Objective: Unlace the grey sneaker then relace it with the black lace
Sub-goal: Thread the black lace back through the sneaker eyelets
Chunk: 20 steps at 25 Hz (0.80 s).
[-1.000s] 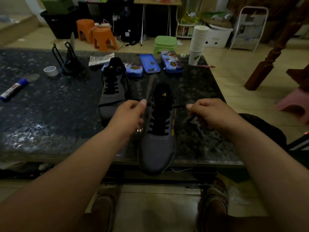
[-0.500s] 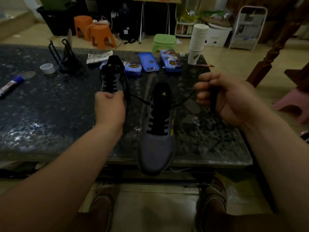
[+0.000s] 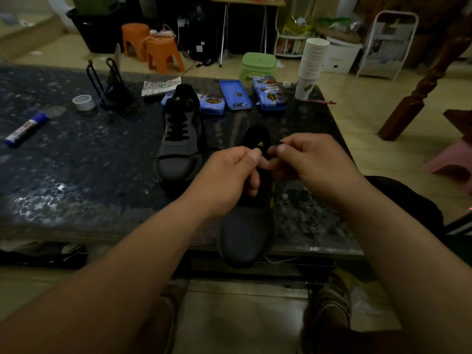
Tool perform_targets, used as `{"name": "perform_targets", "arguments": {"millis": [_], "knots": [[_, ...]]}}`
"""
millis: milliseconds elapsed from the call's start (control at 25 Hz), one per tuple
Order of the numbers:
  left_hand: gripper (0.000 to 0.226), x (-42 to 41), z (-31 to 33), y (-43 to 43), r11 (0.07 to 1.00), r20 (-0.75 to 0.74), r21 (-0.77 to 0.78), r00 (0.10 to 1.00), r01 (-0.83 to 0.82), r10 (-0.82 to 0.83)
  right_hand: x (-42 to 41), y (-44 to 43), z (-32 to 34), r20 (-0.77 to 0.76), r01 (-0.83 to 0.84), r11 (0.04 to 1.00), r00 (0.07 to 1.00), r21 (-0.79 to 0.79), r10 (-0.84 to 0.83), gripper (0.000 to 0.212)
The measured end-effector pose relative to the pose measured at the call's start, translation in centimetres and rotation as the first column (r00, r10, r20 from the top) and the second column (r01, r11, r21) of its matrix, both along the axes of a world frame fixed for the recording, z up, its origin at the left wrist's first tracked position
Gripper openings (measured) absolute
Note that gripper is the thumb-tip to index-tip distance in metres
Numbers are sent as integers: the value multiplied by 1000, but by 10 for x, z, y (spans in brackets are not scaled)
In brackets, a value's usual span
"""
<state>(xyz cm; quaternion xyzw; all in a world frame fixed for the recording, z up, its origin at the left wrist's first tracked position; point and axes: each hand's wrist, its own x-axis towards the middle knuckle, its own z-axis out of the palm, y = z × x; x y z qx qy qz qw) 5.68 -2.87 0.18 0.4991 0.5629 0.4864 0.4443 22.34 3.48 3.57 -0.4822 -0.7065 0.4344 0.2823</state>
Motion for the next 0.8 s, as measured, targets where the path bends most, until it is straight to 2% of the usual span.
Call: {"name": "perform_targets", "arguments": {"millis": [40,120,200,280,320,400,440,520,600,680,720,800], "knots": [[30,-7,1,2,1000,-93,6,995,-23,23,5,4,1,163,-27,997,987,68,16,18],[32,-21,2,4,996,-236,28,968,-82,86,12,10,1,430,-108,980,902,166,27,14],[33,-23,3,5,997,-295,43,953,-63,73,12,11,1,504,-206,931,863,302,27,19],[33,-16,4,6,999,-320,39,947,27,-13,3,5,-4,401,-291,867,908,403,119,41],[34,-12,4,8,998,-308,43,951,41,-26,-4,1,-6,318,-308,881,928,359,195,47],[36,-15,5,14,999,-261,52,965,4,9,-15,0,-14,172,-317,927,943,201,285,36],[37,-20,5,17,998,-246,55,969,-11,25,-18,2,-18,135,-284,943,955,172,263,25],[39,-27,5,20,998,-256,60,966,-26,40,-19,9,-22,112,-210,953,976,221,189,10],[38,-33,5,23,999,-214,46,976,-19,29,-19,14,-21,82,-149,953,988,264,132,5],[37,-38,5,31,993,-117,49,987,-103,108,-20,20,-20,44,-50,952,998,302,39,6],[36,-42,2,35,981,-124,54,974,-184,190,-21,25,-20,21,23,954,999,299,-31,9],[33,-45,-5,40,962,-315,70,910,-263,271,-24,35,-24,9,106,958,994,265,-112,13]]}}
